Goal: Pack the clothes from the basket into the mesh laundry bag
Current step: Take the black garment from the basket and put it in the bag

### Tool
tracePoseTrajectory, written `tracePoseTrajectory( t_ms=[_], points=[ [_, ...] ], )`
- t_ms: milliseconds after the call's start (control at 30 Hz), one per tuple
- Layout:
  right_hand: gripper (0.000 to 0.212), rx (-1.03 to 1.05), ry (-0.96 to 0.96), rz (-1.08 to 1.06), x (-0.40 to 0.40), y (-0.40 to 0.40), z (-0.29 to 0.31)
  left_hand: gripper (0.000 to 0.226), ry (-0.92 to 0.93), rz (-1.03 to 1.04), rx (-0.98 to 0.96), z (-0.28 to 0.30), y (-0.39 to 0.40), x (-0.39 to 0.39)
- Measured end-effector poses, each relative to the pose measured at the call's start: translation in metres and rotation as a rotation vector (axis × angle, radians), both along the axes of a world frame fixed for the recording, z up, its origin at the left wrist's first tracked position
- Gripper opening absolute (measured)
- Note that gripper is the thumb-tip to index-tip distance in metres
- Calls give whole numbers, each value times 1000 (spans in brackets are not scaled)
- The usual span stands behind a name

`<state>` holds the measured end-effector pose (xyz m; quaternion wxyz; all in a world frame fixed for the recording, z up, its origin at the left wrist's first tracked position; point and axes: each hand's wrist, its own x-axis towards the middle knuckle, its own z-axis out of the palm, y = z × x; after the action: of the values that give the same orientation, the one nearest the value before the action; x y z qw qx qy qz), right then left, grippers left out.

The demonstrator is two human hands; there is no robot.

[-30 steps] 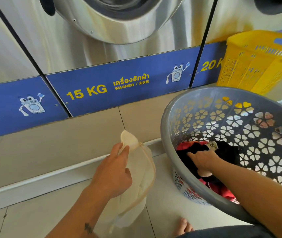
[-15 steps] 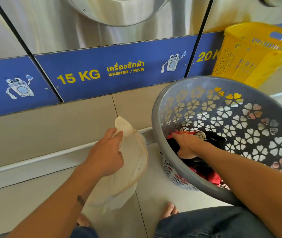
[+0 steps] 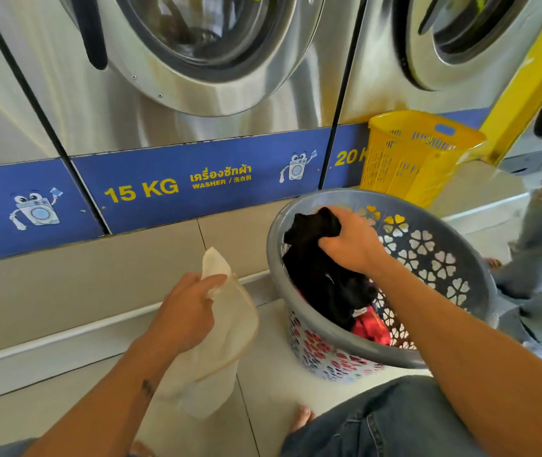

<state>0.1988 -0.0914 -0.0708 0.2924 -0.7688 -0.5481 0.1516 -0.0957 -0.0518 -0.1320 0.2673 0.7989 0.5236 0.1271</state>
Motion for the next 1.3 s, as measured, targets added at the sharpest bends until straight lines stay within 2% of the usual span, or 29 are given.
tracePoseTrajectory(
  t_ms=[167, 233, 367, 500, 600, 700, 767, 900, 1000, 1067, 1200, 1300],
  points=[
    [41, 223, 120, 2, -40, -22, 42, 34, -177, 153, -10, 10, -10, -2],
    [45, 186, 187, 6, -52, -28, 35, 34, -194, 157, -30, 8, -13, -8],
    [71, 19, 387, -4, -73, -39, 2, 34, -181, 126, -49, 5, -18, -27],
    [56, -4, 416, 61, -80, -40, -1, 35, -141, 84, -59, 3, -19, -37],
    [66, -102, 314, 139, -85, -39, -2, 35, -141, 59, -50, 4, -21, -38],
    [77, -192, 249, 218, -91, -35, -10, 33, -164, 64, 37, 8, -20, -34],
    [86, -229, 75, 226, -92, -32, -15, 33, -185, 79, 117, 13, -17, -30],
    [74, -165, -261, 177, -100, -32, -19, 30, -259, 134, 245, 23, -7, -20],
    [66, -56, -361, 117, -104, -37, -8, 28, -299, 163, 276, 31, 0, -12],
    [61, 66, -313, 91, -101, -40, 6, 27, -354, 156, 313, 39, 4, -5],
    [59, 280, 14, 165, -106, -48, 29, 24, -500, 159, 289, 66, 10, 7],
    [57, 288, 73, 230, -117, -40, 21, 23, -600, 139, 186, 83, 16, 10]
  ],
)
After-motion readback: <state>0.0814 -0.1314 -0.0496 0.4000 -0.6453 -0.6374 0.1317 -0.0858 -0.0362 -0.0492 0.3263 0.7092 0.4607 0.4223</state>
